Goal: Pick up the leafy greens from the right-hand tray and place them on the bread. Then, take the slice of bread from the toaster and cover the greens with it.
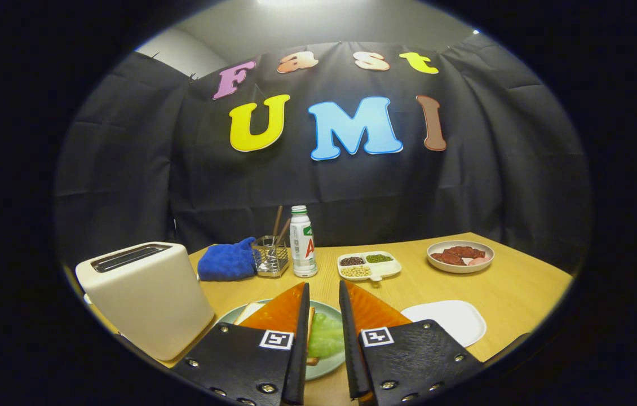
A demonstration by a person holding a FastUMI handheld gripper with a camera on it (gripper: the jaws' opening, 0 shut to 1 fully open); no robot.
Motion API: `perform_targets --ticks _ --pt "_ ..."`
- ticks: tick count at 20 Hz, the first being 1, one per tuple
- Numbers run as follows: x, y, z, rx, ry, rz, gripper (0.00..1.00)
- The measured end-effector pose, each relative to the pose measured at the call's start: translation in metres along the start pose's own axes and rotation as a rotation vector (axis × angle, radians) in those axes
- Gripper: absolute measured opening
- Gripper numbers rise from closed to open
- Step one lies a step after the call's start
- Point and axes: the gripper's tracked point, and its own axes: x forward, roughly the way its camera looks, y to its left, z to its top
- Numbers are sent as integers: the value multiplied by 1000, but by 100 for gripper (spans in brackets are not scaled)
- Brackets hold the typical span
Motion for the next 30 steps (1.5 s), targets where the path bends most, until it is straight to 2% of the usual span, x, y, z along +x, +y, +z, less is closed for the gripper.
perform_targets --ticks 4,8,12,16,19,23,30 --pt "-10 -46 6 -39 -28 -40 30" --pt "-17 -88 9 -61 -37 0 29" --pt "-32 -149 14 -49 -37 -7 29" --pt "-40 -217 25 -103 -75 -75 29" --pt "-46 -256 26 -141 -82 -90 30" --pt "-51 -300 19 -122 -60 -92 29" --pt "-58 -410 25 -124 -88 -163 29"
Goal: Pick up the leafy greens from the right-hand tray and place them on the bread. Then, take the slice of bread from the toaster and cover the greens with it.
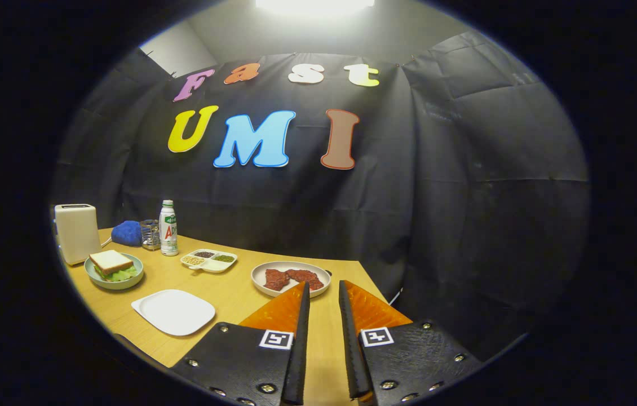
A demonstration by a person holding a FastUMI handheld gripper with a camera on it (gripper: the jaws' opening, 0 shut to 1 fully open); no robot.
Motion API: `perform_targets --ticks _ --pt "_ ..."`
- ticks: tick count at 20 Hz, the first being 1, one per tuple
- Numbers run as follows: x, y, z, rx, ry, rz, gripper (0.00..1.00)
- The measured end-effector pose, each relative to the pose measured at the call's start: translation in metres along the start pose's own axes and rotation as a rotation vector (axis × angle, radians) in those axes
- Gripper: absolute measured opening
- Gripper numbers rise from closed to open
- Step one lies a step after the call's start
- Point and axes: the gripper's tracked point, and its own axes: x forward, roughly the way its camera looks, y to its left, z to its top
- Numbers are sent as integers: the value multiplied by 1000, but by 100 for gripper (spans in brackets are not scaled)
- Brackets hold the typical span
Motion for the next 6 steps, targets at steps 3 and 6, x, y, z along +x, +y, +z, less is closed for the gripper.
perform_targets --ticks 3,6 --pt "4 -35 6 -19 -55 6 29" --pt "13 -60 -19 -6 2 19 29"
